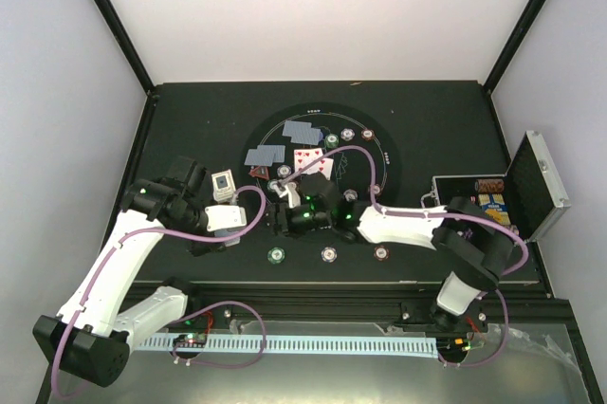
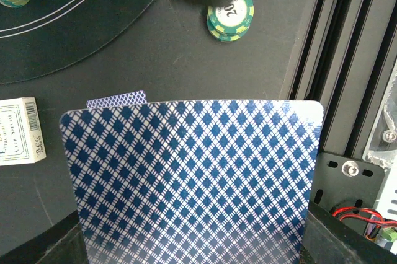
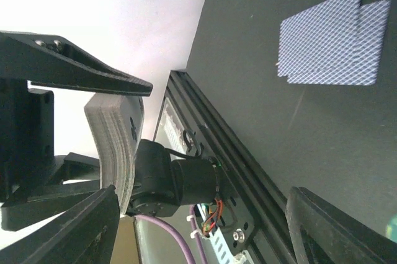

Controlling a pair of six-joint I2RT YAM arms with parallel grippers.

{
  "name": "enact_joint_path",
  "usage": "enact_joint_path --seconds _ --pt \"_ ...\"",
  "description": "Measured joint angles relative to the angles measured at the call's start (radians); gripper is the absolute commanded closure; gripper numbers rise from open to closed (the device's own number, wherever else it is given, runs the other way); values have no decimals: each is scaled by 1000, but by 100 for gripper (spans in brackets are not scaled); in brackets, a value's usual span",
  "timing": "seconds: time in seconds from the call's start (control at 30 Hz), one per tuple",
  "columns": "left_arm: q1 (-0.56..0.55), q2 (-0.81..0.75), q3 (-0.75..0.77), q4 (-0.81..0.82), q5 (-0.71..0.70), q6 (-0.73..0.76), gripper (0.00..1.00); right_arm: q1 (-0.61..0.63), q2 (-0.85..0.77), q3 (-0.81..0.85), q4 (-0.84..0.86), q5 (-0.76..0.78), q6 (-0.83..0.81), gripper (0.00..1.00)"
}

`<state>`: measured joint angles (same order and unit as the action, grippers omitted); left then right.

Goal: Distribute texas hold em gaming equipment

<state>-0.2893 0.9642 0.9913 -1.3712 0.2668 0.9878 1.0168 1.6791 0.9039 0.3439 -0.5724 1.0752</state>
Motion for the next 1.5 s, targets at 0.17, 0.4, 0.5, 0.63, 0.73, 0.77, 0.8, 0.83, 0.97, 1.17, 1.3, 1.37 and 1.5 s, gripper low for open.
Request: enact_joint_path --seconds 0.17,0.4,0.5,0.63,0.73,0.77,0.8,0.83,0.97,1.17,1.3,1.37,1.5 --pt "0 0 0 0 6 0 98 -31 -60 -31 -3 10 2 23" --pt "0 0 2 0 11 0 98 8 -38 15 66 -23 44 29" --pt "0 0 2 0 11 0 98 22 -6 35 108 -38 69 31" --pt "0 0 2 0 11 0 99 34 51 53 152 -54 103 35" --pt "0 0 2 0 11 0 98 38 91 66 183 -64 128 38" --pt "0 0 3 0 11 0 98 39 105 67 200 -67 139 39" --pt "0 0 3 0 11 0 98 41 114 68 210 -69 145 39" --pt "0 0 3 0 11 0 98 43 127 69 225 -71 158 39" --pt "0 0 3 0 11 0 98 50 184 108 267 -84 191 40" --pt "0 0 3 0 11 0 98 55 245 166 319 -95 227 42" --pt "0 0 3 0 11 0 98 50 266 162 340 -104 243 46" --pt "0 0 3 0 11 1 98 45 269 144 366 -111 251 47" --pt "-2 1 2 5 20 3 99 35 267 113 422 -130 249 56"
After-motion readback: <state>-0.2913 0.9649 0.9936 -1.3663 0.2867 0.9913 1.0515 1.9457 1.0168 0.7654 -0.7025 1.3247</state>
